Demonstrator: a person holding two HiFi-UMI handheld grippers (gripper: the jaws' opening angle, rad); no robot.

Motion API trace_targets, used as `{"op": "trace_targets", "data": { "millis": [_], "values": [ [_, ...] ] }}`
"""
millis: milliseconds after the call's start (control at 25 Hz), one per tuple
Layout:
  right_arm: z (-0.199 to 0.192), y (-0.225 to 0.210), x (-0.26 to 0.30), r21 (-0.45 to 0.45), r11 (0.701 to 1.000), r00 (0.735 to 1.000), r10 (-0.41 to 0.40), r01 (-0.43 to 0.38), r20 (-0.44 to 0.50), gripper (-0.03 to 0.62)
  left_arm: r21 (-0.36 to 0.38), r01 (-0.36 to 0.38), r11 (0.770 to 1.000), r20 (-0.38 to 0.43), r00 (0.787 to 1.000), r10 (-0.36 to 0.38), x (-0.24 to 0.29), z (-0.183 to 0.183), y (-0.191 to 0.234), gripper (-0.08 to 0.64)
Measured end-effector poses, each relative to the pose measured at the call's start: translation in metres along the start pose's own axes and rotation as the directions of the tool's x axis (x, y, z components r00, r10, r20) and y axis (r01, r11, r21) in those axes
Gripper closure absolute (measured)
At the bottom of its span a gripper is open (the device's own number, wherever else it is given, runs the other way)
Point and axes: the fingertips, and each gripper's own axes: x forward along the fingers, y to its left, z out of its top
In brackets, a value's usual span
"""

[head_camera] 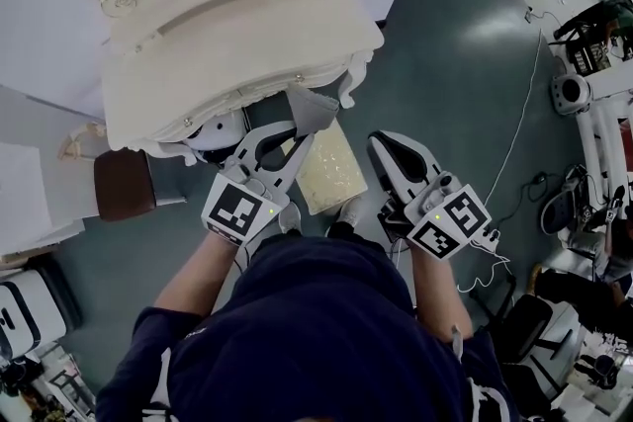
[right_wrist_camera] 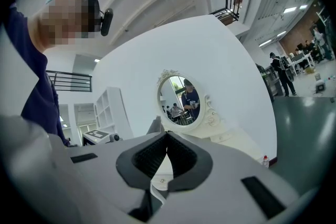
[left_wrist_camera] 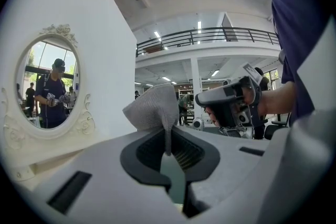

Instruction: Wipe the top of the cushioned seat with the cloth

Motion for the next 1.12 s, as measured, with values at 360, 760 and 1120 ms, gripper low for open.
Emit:
{"op": "trace_targets", "data": {
  "millis": [360,760,1120],
  "values": [
    [-0.0023,-0.0055,0.0008,0.004,1.000,1.000,0.004,-0.004,-0.020,0.568,0.004,-0.006,1.000,0.018,1.000,0.006,0.0073,0.0021,0.0017,0.533],
    [-0.0045,-0.0076,0.0044,-0.004,1.000,0.999,0.007,-0.008,-0.040,0.568,-0.004,-0.001,1.000,0.004,1.000,0.001,0.0094,0.0031,0.0020,0.532],
    [-0.0088,-0.0086,0.0060,-0.017,1.000,0.999,0.006,-0.007,-0.054,0.568,-0.002,-0.017,1.000,0.024,1.000,0.017,0.0091,0.0032,0.0056,0.532]
  ]
}}
